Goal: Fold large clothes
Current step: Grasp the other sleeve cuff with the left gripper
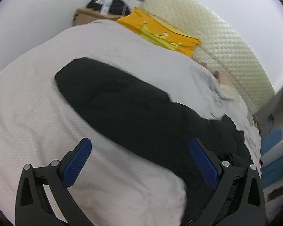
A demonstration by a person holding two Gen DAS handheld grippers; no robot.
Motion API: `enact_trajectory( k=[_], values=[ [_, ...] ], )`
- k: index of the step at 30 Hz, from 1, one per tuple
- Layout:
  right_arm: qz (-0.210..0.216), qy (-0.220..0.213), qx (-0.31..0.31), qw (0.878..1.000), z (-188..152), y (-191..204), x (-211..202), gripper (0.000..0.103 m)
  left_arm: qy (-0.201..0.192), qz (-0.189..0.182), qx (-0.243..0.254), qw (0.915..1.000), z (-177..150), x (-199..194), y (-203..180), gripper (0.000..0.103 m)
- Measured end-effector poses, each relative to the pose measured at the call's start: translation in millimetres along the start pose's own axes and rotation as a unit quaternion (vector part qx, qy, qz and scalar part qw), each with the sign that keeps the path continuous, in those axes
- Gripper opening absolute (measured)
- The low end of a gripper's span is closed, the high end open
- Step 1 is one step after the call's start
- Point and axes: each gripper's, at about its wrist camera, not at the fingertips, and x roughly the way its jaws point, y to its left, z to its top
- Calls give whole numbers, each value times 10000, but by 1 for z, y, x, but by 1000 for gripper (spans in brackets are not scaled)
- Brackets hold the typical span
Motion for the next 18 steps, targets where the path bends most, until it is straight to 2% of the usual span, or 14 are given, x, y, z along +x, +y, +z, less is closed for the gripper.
enact_trajectory(
  k=[4,8,13,15,18],
  values=[
    [-208,112,-9,9997,-5,0,4,103,22,-234,-665,9975,9,16,43,103],
    [-242,171,218,9993,-4,-5,10,103,16,-547,-1362,9892,12,34,84,103],
    [-474,184,87,9987,-2,-1,18,103,-61,-1082,-2416,9643,14,63,145,102],
    [-497,269,62,9984,-2,2,24,103,-63,-1124,-2583,9595,17,75,161,102],
    [-567,348,-27,9978,-2,9,32,103,-126,-1198,-2616,9576,25,91,173,100]
  ],
)
